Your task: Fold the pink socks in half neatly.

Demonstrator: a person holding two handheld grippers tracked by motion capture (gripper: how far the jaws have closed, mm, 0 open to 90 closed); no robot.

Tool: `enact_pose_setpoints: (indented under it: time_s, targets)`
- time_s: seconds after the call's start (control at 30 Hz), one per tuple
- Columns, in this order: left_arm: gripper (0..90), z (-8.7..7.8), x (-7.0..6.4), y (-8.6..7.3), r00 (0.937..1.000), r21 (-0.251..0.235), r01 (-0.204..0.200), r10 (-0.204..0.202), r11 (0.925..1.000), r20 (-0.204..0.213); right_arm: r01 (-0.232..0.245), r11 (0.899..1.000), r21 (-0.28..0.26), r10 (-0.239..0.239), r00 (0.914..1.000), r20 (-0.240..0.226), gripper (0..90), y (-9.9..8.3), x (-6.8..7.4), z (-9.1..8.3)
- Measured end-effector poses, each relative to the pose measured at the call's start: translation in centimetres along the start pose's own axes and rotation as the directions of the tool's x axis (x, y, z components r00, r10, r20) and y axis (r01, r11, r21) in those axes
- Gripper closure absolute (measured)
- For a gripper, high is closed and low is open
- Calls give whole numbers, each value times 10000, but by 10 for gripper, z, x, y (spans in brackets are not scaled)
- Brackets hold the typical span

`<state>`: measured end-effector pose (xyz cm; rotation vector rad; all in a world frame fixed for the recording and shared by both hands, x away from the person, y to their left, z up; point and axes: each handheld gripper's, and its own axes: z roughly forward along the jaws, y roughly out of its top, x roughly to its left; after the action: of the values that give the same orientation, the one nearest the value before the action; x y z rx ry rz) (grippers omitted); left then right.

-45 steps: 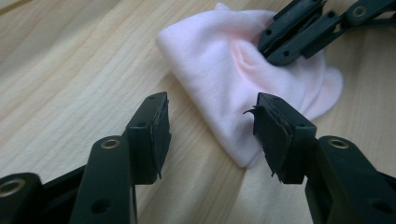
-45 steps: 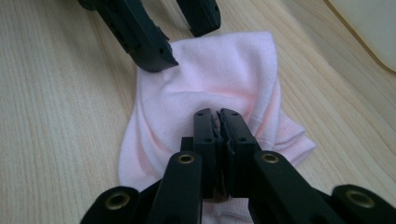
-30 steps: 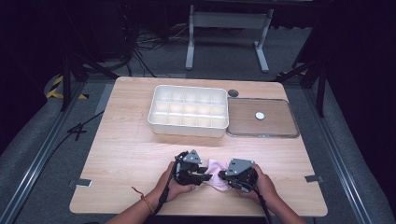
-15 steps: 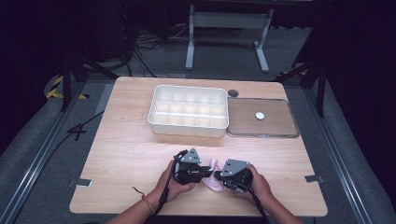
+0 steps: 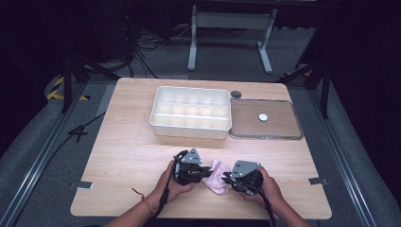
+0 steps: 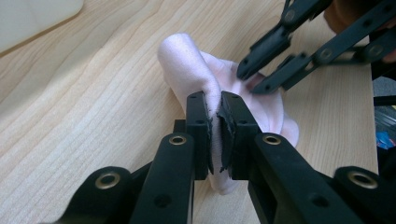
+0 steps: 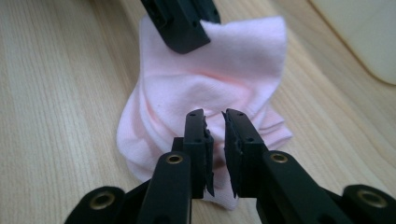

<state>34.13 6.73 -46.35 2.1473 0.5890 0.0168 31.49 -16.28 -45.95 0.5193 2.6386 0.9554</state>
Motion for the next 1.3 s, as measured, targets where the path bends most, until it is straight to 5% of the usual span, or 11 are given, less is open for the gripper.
enact_pose_setpoints:
  time_s: [0.4,0.67,0.87,1.07,1.3]
  targets:
    - [817,6,-13,4,9963,299,-800,809,9963,-296,-81,9998,-176,82,9999,65,798,3,2,12]
    - [821,0,-5,3,9967,281,-656,669,9974,-469,-455,9982,-384,461,9988,144,756,-3,-8,-6]
    - [812,4,-12,6,9961,94,-795,798,9968,-371,-482,9988,-40,482,9988,-81,771,-5,-8,4]
    - [807,12,-27,9,9868,459,-1480,1506,9879,-594,-596,9982,-96,596,9982,-13,769,-4,-7,8]
    - [807,17,-28,8,9733,1140,-2052,2149,9720,-802,-633,9980,-54,633,9980,7,721,-4,-12,2]
